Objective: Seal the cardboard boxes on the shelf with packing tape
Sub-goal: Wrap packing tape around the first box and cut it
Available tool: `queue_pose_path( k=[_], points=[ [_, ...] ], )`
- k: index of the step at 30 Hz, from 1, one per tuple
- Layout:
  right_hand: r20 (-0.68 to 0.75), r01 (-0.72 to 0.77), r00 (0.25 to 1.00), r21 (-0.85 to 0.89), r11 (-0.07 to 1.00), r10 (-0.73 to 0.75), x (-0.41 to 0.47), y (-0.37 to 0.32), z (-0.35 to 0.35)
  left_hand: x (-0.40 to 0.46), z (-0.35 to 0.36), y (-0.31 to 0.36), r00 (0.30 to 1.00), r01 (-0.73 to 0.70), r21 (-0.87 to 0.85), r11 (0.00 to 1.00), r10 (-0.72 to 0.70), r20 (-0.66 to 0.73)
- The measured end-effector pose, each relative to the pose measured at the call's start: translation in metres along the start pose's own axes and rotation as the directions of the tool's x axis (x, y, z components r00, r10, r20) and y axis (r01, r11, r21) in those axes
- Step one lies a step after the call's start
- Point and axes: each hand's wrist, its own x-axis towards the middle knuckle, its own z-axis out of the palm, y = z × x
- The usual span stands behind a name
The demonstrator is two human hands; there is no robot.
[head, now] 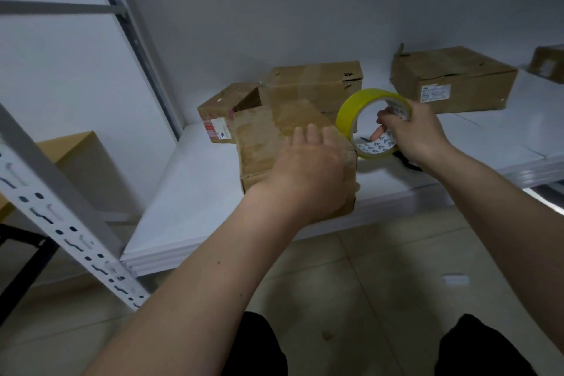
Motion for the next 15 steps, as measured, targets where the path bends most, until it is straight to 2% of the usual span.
queue_pose_path(
  k=[5,8,10,11,13,14,15],
  points=[
    [0.004,-0.006,1.000,0.010,1.000,0.006,-0.001,0.003,0.000,-0.008,0.003,-0.022,0.978,0.204,-0.006,0.979,-0.204,0.036],
    [0.012,-0.066,0.998,0.049,0.997,0.065,-0.004,0.004,0.002,-0.007,0.003,-0.039,0.949,0.312,-0.131,0.941,-0.304,0.079],
    [0.021,-0.167,0.986,0.174,0.970,0.166,-0.009,0.004,0.006,-0.009,0.007,-0.045,0.941,0.339,-0.208,0.917,-0.331,0.075],
    [0.045,-0.250,0.967,0.325,0.912,0.250,-0.012,0.005,0.009,-0.009,0.009,-0.046,0.941,0.337,-0.220,0.916,-0.333,0.054],
    [0.198,-0.405,0.907,0.656,0.637,0.373,-0.027,0.005,0.019,-0.011,0.012,-0.048,0.944,0.324,-0.231,0.917,-0.329,0.017],
    [0.271,-0.455,0.877,0.730,0.510,0.396,-0.035,0.007,0.028,-0.011,0.012,-0.048,0.945,0.319,-0.241,0.916,-0.327,0.008],
    [0.325,-0.494,0.857,0.740,0.456,0.399,-0.042,0.008,0.037,-0.011,0.011,-0.048,0.945,0.316,-0.256,0.914,-0.326,0.006]
  ],
)
